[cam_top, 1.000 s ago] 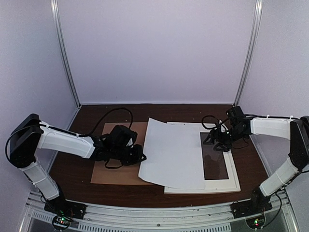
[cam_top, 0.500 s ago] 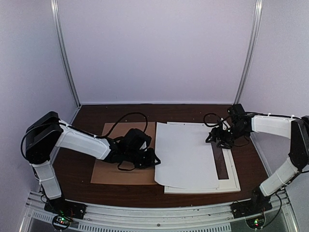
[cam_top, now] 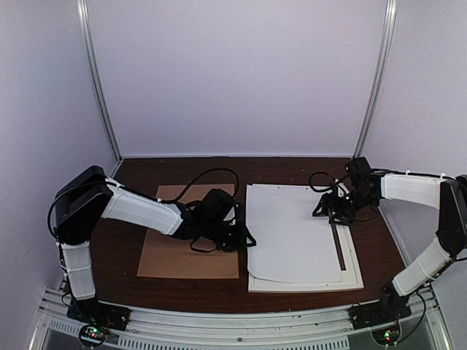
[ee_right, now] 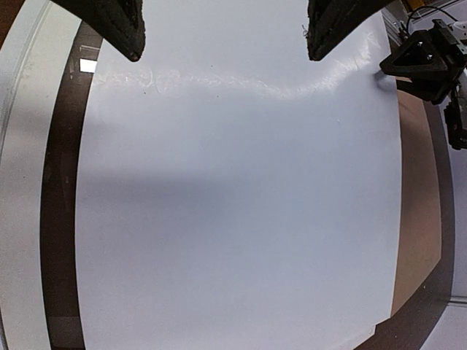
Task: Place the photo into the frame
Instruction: Place the photo on the mat board.
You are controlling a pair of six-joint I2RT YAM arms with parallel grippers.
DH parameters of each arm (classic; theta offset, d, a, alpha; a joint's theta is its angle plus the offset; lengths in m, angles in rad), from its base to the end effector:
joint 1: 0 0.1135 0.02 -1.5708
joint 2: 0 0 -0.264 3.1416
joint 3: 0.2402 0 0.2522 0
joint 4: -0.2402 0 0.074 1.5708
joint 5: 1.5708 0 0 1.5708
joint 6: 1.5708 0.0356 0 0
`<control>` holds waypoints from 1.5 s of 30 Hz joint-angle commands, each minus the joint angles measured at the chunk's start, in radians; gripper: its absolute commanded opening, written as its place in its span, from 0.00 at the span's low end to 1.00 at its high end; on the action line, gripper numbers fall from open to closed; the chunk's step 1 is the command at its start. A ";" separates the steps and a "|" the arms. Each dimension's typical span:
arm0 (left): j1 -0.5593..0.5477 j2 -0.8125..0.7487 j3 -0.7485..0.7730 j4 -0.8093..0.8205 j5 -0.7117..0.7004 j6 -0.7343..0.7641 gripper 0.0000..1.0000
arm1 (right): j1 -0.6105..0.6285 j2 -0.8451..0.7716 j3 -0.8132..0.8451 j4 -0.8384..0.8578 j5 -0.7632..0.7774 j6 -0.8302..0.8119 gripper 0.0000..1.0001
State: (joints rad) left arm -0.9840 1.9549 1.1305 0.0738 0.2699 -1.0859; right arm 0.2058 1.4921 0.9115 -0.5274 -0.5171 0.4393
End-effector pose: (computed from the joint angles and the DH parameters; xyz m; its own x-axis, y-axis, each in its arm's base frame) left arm 0.2183 -0.3454 0.1453 -0.9816 -0.0637 -0.1800 0.0903 0.6756 -0.7318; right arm 0.2742 0.0752 0.1986 -0.9602 0.1772 -0.2159 0.0162 0.8071 0.5902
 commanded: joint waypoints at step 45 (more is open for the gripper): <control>-0.032 -0.001 0.232 0.154 0.215 0.029 0.00 | -0.128 -0.182 0.128 -0.223 0.109 -0.104 0.76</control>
State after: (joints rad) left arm -1.0100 2.0121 1.2907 0.1410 0.4496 -1.0531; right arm 0.1070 1.3537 1.0073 -0.6968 -0.4408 0.3580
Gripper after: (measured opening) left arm 0.006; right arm 0.760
